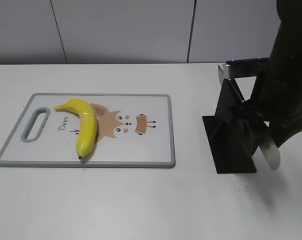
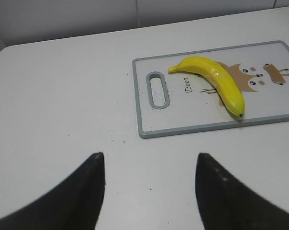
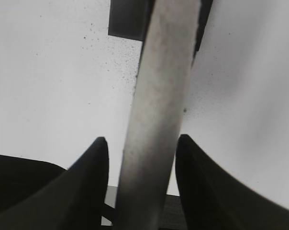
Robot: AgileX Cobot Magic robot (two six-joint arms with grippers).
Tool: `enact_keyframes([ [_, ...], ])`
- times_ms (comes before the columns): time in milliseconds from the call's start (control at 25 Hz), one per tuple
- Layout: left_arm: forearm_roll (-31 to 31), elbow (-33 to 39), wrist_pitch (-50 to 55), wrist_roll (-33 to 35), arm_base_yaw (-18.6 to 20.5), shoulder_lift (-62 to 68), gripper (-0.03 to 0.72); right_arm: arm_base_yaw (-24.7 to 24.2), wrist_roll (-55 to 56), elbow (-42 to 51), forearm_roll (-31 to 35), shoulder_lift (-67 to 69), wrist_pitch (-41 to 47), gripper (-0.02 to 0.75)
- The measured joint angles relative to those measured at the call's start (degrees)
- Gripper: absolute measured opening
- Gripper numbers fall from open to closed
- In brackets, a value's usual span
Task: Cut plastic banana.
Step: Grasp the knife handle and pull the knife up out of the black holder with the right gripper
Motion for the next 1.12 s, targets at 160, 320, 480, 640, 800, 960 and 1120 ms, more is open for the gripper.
enact_keyframes([
  [160, 0.0, 0.0, 0.0, 0.0, 0.0, 0.0, 0.575, 0.0, 1.3, 0.0, 0.0, 0.0, -0.1, 0.361],
  [320, 0.0, 0.0, 0.0, 0.0, 0.0, 0.0, 0.575, 0.0, 2.6, 0.0, 0.0, 0.0, -0.1, 0.357],
  [480, 0.0, 0.0, 0.0, 0.0, 0.0, 0.0, 0.575, 0.0, 4.5, 0.0, 0.0, 0.0, -0.1, 0.318],
  [640, 0.0, 0.0, 0.0, 0.0, 0.0, 0.0, 0.575, 0.0, 4.9, 0.0, 0.0, 0.0, 0.0, 0.301],
  [800, 0.0, 0.0, 0.0, 0.0, 0.0, 0.0, 0.575, 0.0, 5.3, 0.0, 0.1, 0.0, 0.6, 0.190],
  [960, 0.0, 0.0, 0.0, 0.0, 0.0, 0.0, 0.575, 0.0, 5.7, 0.0, 0.8, 0.0, 0.5, 0.192],
  [1120, 0.0, 0.0, 0.0, 0.0, 0.0, 0.0, 0.575, 0.0, 5.9, 0.0, 0.9, 0.0, 0.5, 0.192],
])
